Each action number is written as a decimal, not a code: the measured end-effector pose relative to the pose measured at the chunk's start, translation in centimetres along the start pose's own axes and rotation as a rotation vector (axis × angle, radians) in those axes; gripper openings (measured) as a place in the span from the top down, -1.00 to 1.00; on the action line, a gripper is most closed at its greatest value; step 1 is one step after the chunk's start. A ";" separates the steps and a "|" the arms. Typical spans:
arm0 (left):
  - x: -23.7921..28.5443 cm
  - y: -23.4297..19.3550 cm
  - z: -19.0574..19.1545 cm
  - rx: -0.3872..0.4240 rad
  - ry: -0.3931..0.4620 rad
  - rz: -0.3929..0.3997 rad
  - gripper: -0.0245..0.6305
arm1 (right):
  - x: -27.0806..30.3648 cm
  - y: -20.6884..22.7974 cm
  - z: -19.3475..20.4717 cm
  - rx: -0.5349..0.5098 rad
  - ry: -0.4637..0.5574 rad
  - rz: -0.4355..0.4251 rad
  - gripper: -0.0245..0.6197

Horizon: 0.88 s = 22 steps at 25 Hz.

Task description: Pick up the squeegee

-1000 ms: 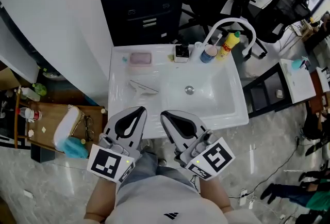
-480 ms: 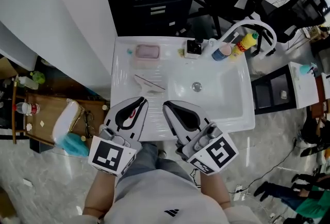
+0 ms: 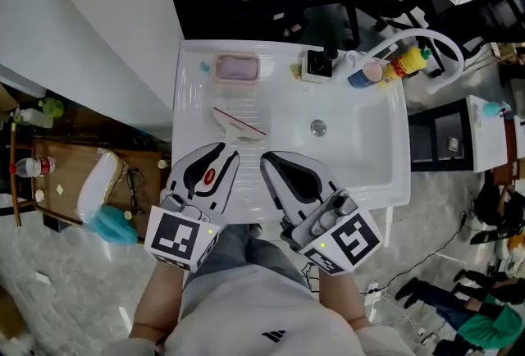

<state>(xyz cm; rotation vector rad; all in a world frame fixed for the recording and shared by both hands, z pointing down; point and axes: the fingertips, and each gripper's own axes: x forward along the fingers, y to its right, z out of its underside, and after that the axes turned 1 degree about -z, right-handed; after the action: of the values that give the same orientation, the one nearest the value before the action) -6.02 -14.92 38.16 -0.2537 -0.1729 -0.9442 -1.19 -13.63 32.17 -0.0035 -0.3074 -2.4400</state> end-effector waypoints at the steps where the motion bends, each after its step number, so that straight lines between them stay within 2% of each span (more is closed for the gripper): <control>1: 0.2 -0.2 0.5 -0.002 -0.014 -0.003 0.66 | 0.2 0.1 0.1 0.003 -0.003 0.000 0.90; 22: 4.5 -3.3 10.8 0.020 -0.344 -0.080 0.55 | 2.1 2.2 1.8 0.038 -0.051 0.028 0.90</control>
<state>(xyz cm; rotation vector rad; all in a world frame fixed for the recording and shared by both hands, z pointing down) -6.55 -17.15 50.12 -0.3925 -0.5116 -0.9725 -1.63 -16.20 34.53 -0.0535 -0.3744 -2.4092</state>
